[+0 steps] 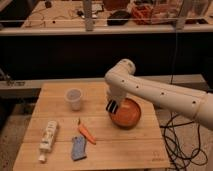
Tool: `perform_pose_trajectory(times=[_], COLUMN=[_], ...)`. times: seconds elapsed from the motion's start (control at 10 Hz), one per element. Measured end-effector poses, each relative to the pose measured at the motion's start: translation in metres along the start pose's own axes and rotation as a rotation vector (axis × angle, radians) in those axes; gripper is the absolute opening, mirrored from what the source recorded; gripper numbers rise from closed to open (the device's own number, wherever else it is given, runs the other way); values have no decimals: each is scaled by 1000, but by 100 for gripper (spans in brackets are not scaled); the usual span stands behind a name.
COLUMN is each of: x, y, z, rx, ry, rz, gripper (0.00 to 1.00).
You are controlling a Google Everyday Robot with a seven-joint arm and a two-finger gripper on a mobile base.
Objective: Place the eraser in the ceramic cup
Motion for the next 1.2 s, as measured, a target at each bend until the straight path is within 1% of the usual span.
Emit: perform_pose_trajectory(times=[0.2,0.4,0.5,0.7,1.0,1.2], x=[5,8,8,10,12,9], y=[-10,-24,-30,-48,-64,-74], z=[-2,-4,-6,-11,-14,-15], rx=[8,15,18,23,30,34], ry=[-14,8,11,7,14,13], rz=[-4,-14,-18,-34,-51,-66], gripper=[0,0,0,0,0,0])
